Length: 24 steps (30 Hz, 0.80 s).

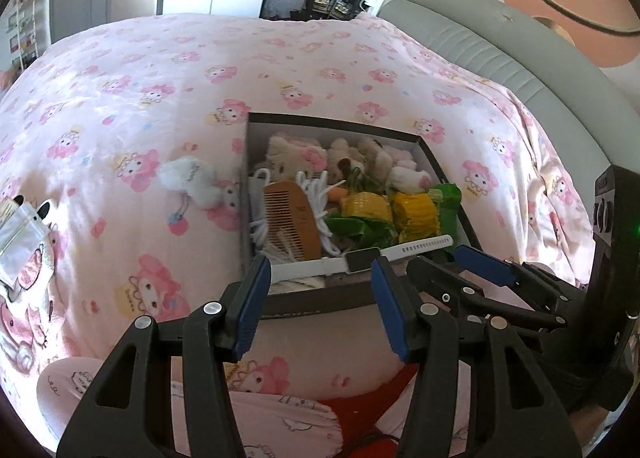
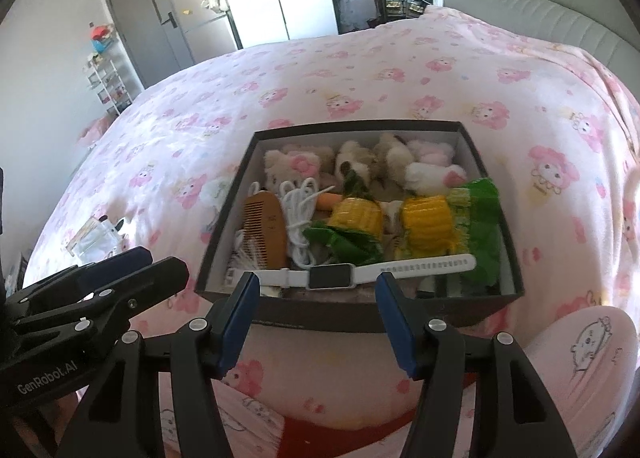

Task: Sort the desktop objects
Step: 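Move the right gripper away from the box toward the white plush keychain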

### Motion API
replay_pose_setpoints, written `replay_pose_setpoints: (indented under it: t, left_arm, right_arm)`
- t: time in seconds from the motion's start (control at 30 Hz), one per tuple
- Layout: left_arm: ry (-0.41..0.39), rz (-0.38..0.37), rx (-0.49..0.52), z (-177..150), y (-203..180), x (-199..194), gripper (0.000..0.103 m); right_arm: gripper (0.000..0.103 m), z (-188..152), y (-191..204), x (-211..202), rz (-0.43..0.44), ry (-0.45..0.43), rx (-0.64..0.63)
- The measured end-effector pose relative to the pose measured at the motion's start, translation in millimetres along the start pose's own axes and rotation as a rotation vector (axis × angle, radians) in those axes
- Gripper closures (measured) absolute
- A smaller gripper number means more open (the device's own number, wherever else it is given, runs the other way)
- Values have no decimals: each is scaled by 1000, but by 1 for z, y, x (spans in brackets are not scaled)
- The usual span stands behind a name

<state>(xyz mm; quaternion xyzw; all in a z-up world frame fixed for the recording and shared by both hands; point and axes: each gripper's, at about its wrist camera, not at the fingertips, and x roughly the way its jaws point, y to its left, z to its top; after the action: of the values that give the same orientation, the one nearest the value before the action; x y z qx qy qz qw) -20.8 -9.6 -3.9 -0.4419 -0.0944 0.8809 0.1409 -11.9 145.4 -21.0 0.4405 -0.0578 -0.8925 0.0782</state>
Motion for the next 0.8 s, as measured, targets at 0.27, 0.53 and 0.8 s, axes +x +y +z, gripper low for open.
replay_pose_setpoints:
  t: [0.27,0.53,0.8]
  left_arm:
    - [-11,-3,-9,9,31,1,50]
    - [-50,-49,-41,33,71,2,50]
    - [-53,-72,-90,69,108,18,50]
  right_arm:
    - [46,13,26,21,18,28,-19]
    - [46,41,59,36,-1,-17,-61]
    - [46,74,76,65,19,-7,0]
